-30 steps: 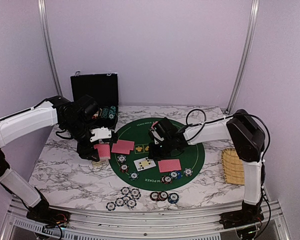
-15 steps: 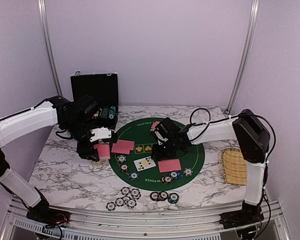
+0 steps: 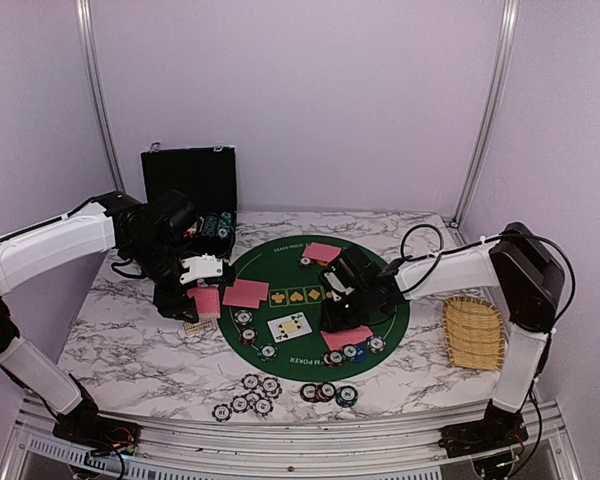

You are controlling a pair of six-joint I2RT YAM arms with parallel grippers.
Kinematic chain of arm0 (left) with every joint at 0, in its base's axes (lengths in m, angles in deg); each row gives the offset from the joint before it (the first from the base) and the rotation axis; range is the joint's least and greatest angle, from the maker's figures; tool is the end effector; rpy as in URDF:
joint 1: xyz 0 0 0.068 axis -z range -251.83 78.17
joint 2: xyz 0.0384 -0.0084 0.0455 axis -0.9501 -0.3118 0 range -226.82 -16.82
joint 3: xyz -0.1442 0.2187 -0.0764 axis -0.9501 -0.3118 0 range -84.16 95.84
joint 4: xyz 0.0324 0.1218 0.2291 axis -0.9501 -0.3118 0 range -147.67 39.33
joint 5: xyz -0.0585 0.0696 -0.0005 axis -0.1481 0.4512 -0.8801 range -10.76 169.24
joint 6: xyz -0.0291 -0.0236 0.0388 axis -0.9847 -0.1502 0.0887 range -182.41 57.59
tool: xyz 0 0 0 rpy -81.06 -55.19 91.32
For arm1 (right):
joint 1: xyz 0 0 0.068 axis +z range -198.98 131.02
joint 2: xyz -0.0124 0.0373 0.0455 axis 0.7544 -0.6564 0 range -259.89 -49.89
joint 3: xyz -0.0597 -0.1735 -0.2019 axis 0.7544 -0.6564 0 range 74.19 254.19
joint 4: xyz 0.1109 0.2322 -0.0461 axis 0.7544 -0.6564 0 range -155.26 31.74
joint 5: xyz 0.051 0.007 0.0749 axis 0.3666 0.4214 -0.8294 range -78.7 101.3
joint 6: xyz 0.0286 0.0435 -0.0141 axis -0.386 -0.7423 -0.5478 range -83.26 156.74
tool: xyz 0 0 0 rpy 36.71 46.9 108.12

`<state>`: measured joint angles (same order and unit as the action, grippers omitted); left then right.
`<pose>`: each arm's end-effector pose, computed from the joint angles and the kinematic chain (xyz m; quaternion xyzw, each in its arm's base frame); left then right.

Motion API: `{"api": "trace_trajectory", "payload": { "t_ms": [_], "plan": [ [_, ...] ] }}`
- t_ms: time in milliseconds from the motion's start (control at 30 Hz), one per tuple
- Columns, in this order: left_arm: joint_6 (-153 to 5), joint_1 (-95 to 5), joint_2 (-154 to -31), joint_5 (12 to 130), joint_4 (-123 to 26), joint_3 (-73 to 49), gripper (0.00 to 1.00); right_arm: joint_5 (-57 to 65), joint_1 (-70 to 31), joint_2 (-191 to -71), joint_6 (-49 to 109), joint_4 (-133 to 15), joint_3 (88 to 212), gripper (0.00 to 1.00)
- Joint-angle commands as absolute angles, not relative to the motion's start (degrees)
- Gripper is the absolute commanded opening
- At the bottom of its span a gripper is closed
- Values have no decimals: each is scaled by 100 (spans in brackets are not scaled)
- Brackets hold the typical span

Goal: Distribute texas hold em gaming equipment

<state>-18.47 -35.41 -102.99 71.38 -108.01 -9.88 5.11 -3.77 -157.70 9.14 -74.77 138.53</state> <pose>0.2331 -0.1781 0.2830 0.6426 0.7417 -0.0555 0.1839 0.2613 0.2684 0.1451 -0.1614 0.9510 0.1954 0.1772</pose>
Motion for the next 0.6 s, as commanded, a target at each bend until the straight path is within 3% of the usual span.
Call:
{"api": "trace_trajectory", "payload": {
  "t_ms": [0,333,433,567],
  "plan": [
    [-1864,-3562,-10148,7122,-10973,-850,0,445,-337,-15536,898,-7985,13495,29],
    [-1878,-3563,-10163,7063,-10982,-844,0,530,-319,-15035,773,-8264,13460,29],
    [-1908,-3566,-10198,7043,-10982,-827,0,438,-282,-14901,611,-8243,13895,41],
    [-1968,-3562,-10240,7021,-10944,-771,0,-45,-207,-14716,29,-7680,14225,65]
  ]
}}
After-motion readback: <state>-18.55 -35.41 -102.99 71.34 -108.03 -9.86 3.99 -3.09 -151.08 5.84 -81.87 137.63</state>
